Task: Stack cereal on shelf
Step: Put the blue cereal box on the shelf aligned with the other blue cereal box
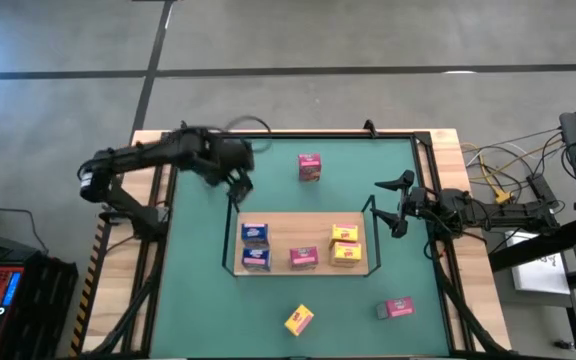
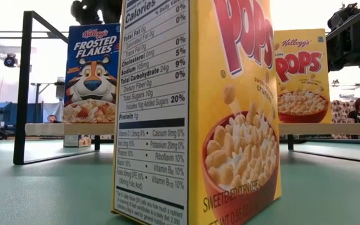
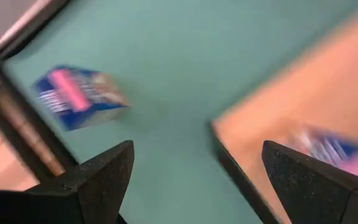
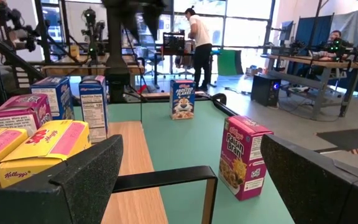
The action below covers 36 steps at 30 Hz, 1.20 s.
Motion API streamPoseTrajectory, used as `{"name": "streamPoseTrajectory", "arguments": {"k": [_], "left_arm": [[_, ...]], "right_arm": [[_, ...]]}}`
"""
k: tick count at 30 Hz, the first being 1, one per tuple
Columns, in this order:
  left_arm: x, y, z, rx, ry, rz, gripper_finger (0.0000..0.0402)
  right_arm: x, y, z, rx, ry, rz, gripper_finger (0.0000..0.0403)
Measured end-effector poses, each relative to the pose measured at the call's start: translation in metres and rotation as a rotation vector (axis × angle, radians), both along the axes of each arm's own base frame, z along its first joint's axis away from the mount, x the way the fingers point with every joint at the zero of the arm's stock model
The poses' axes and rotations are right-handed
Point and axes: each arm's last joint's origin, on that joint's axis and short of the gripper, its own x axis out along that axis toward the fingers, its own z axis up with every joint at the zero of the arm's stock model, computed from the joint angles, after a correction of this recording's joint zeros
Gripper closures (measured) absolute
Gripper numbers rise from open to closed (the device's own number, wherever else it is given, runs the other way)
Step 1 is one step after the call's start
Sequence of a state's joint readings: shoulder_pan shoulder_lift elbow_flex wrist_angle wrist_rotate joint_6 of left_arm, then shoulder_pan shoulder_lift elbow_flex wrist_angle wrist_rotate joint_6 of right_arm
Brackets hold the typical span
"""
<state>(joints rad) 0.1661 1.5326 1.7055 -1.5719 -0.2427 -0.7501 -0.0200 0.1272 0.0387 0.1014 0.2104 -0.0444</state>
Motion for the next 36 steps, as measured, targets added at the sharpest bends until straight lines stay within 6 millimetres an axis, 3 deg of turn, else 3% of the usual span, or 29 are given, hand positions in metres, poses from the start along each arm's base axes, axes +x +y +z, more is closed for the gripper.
{"name": "streamPoseTrajectory", "arguments": {"k": [4, 10, 18, 26, 36], "left_arm": [[-0.023, 0.028, -0.008, 0.035, 0.014, 0.215, 0.0066], [-0.047, 0.059, -0.044, 0.033, 0.045, 0.301, 0.0066], [-0.076, 0.091, -0.080, 0.083, -0.071, 0.386, 0.0053], [-0.082, 0.100, -0.105, 0.071, -0.061, 0.434, 0.0006], [-0.077, 0.110, -0.116, 0.046, -0.051, 0.483, 0.0004]], "right_arm": [[0.000, 0.000, 0.000, 0.000, 0.000, 0.000, 0.0033], [0.000, 0.000, 0.000, 0.000, 0.000, 0.000, 0.0033], [0.000, 0.000, 0.000, 0.000, 0.000, 0.000, 0.0033], [0.000, 0.000, 0.000, 0.000, 0.000, 0.000, 0.0033], [0.000, 0.000, 0.000, 0.000, 0.000, 0.000, 0.0033]]}}
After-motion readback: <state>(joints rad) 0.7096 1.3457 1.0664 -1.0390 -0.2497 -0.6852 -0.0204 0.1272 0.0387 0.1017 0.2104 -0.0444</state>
